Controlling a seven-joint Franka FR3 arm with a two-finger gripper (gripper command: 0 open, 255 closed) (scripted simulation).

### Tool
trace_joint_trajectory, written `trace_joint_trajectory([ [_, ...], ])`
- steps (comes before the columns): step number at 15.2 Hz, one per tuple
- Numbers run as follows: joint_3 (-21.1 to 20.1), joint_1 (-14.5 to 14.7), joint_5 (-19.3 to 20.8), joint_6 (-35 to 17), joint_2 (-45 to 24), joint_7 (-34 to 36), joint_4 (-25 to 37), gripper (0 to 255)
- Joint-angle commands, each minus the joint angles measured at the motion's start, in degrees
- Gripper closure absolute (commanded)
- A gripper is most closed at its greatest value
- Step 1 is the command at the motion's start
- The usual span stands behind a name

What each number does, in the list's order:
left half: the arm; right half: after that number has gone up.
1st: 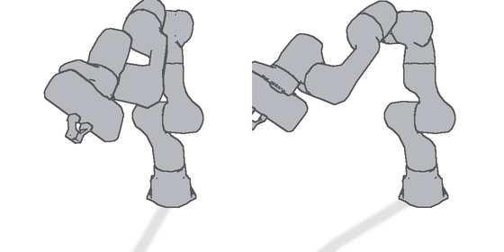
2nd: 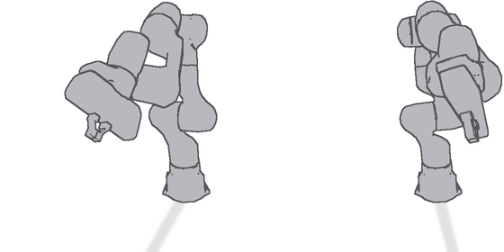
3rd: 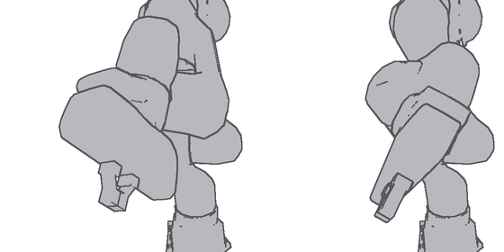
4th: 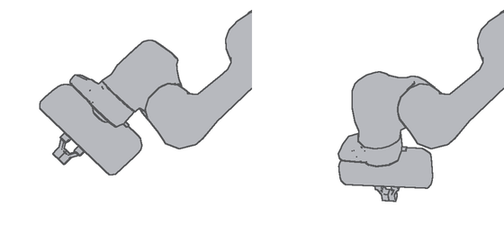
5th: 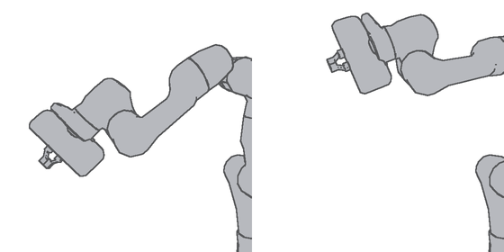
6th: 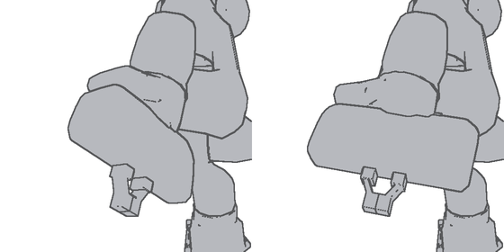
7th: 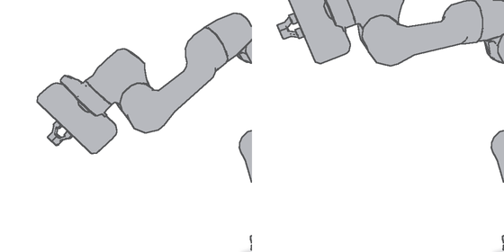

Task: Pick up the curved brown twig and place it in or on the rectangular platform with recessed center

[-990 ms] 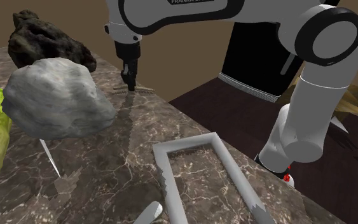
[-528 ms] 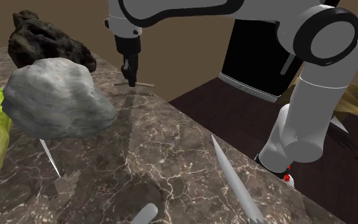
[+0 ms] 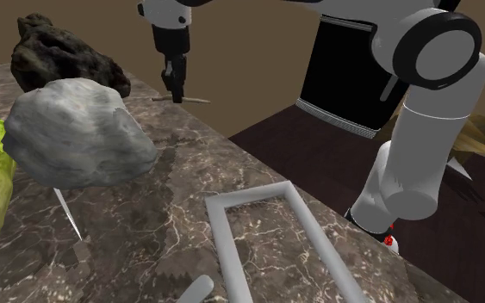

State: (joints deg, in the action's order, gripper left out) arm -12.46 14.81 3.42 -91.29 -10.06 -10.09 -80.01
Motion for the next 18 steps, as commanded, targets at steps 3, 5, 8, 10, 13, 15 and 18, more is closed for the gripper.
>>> trace_joint_trajectory([
  [3,-0.07,0.25,0.28,3.53,-1.21,0.05,4.68,255],
  [5,-0.12,0.41,0.46,5.42,-1.95,0.08,7.29,255],
  [8,-0.19,0.72,0.79,8.41,-3.28,0.15,11.58,255],
  [10,-0.24,0.99,1.06,10.52,-4.36,0.2,14.76,255],
  [13,-0.31,1.5,1.58,13.97,-6.35,0.28,20.15,255],
  [15,-0.35,1.96,2.02,16.53,-8.02,0.33,24.36,255],
  [18,-0.36,2.99,2.94,21.1,-11.42,0.37,32.3,255],
])
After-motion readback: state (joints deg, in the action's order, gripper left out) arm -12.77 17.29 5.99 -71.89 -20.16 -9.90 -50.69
